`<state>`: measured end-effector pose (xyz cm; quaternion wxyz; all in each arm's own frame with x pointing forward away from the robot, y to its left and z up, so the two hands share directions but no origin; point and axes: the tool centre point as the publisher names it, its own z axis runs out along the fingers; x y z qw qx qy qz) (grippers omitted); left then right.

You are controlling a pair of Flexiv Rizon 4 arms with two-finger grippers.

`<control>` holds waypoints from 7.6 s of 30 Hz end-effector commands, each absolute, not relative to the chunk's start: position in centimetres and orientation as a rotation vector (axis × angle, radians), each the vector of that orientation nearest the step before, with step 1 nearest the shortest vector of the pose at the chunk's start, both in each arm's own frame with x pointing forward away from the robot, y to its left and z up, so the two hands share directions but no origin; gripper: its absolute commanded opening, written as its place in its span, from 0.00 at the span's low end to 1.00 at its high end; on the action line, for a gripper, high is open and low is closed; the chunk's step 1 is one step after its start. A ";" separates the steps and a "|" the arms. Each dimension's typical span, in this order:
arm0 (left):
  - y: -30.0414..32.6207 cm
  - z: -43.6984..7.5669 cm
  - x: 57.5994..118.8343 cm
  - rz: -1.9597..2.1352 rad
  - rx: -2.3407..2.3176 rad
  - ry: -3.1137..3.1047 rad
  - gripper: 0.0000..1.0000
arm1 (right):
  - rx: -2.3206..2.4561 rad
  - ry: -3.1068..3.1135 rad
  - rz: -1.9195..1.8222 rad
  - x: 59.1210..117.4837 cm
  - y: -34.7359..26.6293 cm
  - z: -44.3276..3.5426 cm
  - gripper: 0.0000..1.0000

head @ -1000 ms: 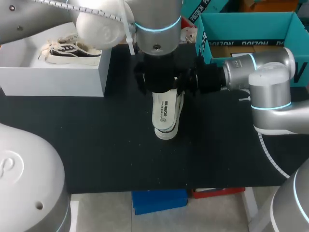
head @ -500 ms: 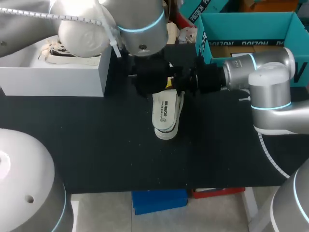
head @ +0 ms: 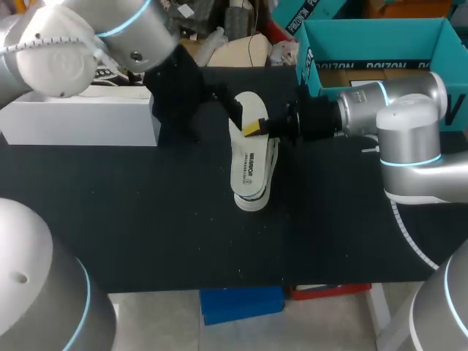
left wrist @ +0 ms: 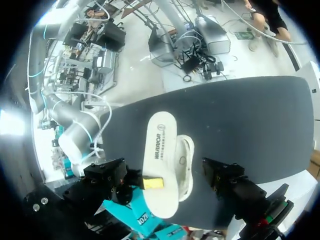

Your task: Take the shoe out of the shoebox, open the shoe tongue, remove and reinsert the insole, then place the shoe into the shoebox

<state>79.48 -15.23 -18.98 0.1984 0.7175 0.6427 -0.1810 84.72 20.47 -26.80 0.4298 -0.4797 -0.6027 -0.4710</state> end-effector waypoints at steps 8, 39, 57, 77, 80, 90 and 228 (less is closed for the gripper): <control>-14.0 -19.7 79.5 -0.997 1.665 1.421 1.00 | -1.198 -1.504 -1.173 84.8 20.5 -26.8 0.00; -14.7 -25.4 79.9 -1.120 1.321 1.091 1.00 | -1.198 -1.504 -1.173 84.8 20.5 -26.8 0.00; -17.9 -27.3 81.9 -1.071 1.130 1.019 0.93 | -1.198 -1.504 -1.173 84.8 20.5 -26.8 0.00; -20.7 -26.6 82.7 -0.981 1.201 1.031 0.40 | -1.198 -1.504 -1.173 84.8 20.5 -26.8 0.00; -20.8 -26.7 82.8 -0.973 1.202 1.040 0.35 | -1.198 -1.504 -1.173 84.8 20.5 -26.8 0.00; -21.7 -26.6 83.7 -0.962 1.196 1.058 0.00 | -1.198 -1.504 -1.173 84.8 20.5 -26.8 0.00; -20.1 -33.7 78.5 -1.114 1.932 1.803 0.65 | -1.627 -2.021 -0.939 76.1 10.2 -24.7 1.00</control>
